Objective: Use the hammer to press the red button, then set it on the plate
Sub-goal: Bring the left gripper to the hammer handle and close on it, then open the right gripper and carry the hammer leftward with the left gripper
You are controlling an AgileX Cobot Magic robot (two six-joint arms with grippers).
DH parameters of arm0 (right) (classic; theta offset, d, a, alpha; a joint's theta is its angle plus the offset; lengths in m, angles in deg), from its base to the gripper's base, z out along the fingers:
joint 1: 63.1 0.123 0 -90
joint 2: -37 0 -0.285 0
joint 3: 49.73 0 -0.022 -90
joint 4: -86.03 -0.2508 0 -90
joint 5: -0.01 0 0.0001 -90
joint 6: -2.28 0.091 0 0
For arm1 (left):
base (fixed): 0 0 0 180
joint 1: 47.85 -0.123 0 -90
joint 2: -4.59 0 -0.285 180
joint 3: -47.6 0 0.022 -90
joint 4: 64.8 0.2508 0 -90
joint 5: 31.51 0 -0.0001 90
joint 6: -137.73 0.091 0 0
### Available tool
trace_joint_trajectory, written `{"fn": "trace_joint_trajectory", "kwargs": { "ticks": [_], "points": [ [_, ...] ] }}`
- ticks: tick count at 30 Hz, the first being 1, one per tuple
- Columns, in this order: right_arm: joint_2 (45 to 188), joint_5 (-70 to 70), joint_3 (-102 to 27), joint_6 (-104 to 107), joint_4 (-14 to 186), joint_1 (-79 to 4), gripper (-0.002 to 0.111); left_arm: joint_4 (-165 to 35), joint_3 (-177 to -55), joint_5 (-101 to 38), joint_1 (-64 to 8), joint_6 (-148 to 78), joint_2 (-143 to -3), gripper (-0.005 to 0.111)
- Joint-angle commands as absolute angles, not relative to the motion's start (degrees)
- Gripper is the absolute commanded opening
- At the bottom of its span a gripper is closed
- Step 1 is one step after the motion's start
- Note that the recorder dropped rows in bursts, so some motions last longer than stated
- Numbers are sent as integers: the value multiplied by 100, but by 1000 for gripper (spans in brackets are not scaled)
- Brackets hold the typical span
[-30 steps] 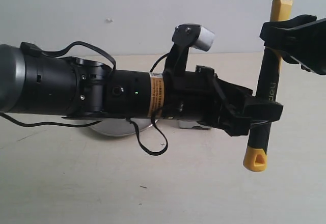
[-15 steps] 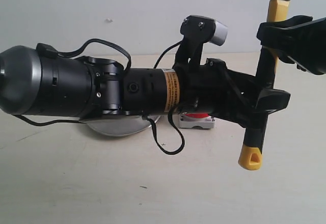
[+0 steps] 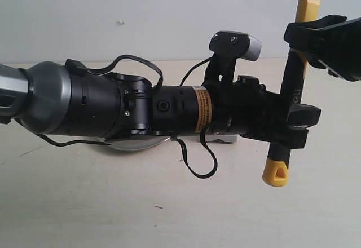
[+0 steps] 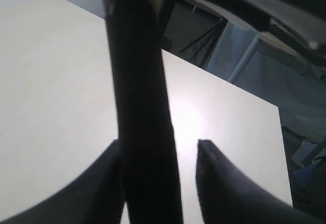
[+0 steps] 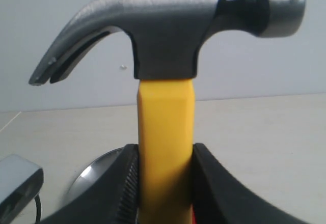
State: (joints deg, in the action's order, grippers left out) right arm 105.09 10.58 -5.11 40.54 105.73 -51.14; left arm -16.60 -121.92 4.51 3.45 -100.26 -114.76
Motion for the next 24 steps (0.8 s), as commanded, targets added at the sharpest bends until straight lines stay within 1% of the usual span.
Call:
{"fn": "trace_joint_trajectory", "kwargs": {
  "ticks": [1, 4, 5, 8, 10, 13, 18, 21, 24],
  "points": [
    [10482, 1385, -562, 4021, 10561, -5109, 0, -1724, -12242, 459, 371, -10136, -11489, 24],
    [10482, 1300, -562, 3972, 10588, -5109, 0, -1709, -12242, 459, 371, -10144, -11489, 2],
    [10482, 1288, -562, 3972, 10588, -5109, 0, -1721, -12242, 459, 371, -10144, -11489, 0],
    [10482, 1182, -562, 3972, 10604, -5109, 0, -1776, -12242, 470, 371, -10144, -11489, 0],
    [10482, 1034, -562, 3972, 10604, -5109, 4, -1776, -12242, 470, 371, -10144, -11489, 0],
    [10482, 836, -562, 3972, 10604, -5109, 15, -2022, -12242, 470, 371, -10114, -11489, 0],
    [10482, 444, -562, 3972, 10604, -5109, 38, -2298, -12242, 519, 359, -10063, -11489, 0],
    [10470, 373, -562, 3972, 10651, -5109, 45, -2497, -12242, 497, 337, -9925, -11489, 0],
    [10391, 185, -562, 3972, 10651, -5109, 46, -2697, -12242, 497, 226, -9743, -11435, 0]
  ]
}}
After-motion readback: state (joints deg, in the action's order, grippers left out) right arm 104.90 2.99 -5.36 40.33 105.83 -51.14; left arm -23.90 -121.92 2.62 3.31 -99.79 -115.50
